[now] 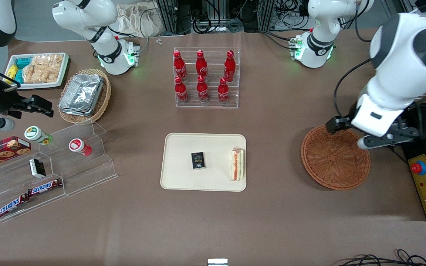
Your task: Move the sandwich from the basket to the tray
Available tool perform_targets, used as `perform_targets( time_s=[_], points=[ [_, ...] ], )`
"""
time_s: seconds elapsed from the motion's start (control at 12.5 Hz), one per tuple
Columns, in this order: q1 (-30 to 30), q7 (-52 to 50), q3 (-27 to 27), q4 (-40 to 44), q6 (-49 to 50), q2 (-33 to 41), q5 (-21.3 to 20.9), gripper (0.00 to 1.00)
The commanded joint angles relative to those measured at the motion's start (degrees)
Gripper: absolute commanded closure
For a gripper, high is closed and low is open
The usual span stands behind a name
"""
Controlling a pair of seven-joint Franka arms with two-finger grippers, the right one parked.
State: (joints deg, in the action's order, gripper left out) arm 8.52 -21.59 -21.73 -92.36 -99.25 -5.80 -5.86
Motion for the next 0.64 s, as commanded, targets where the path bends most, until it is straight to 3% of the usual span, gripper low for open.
perform_targets(
  time_s=[0.0,0.56],
  points=[
    [2.63,8.55,-0.24,-2.39,0.72,2.37,1.55,0.0],
    [5.62,16.65,-0.24,6.14,6.35,-1.84,1.64,0.0]
  ],
)
